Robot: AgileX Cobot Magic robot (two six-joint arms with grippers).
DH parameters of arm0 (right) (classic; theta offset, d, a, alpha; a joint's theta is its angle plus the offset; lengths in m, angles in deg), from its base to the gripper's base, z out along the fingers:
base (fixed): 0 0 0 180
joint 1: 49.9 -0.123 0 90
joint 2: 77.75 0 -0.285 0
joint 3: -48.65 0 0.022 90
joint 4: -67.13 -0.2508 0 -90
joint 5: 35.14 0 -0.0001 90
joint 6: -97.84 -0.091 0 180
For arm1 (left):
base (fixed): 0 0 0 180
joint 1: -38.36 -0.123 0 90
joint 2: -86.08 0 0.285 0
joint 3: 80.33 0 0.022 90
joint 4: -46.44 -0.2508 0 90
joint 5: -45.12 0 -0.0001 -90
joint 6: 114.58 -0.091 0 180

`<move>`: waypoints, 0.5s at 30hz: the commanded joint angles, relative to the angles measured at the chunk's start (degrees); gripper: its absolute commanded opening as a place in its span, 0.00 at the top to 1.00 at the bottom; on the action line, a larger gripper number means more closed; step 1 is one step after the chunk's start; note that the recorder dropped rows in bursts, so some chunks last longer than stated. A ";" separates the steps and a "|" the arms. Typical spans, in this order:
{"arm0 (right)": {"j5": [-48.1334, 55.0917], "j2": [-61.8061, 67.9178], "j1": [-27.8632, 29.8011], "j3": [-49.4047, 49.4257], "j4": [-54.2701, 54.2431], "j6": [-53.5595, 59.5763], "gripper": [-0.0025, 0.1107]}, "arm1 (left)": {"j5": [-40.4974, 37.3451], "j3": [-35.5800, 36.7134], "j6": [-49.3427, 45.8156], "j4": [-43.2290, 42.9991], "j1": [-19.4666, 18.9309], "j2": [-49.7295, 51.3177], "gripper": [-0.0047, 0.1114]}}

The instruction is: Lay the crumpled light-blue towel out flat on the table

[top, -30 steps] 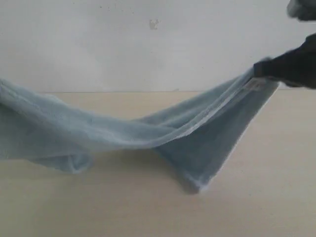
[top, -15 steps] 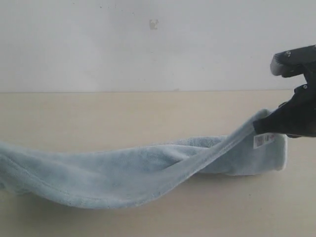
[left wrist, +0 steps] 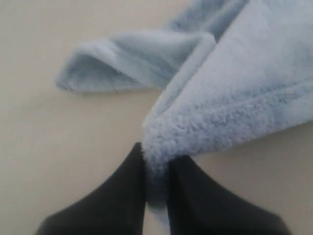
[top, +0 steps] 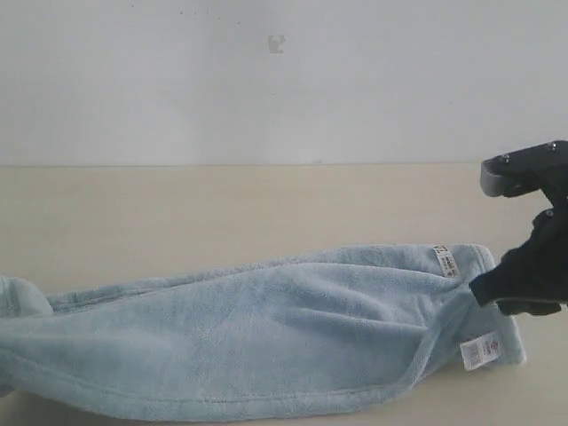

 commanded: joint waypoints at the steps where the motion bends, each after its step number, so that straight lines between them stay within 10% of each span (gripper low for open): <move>1: 4.03 0.09 -0.05 2.12 -3.05 1.44 0.66 | -12.10 0.68 -17.47 12.90 4.43 -2.66 0.85; 5: -1.86 0.09 -0.05 3.04 -1.32 -1.50 0.66 | -4.71 0.82 -29.72 11.43 8.59 -7.00 0.85; 10: -6.33 0.09 0.05 3.04 3.27 -8.82 0.66 | 12.86 0.82 -29.73 4.69 10.39 -14.09 0.85; 15: -12.99 0.78 0.15 2.88 5.15 -11.86 0.66 | 13.61 0.82 -23.02 6.68 10.39 -22.03 0.85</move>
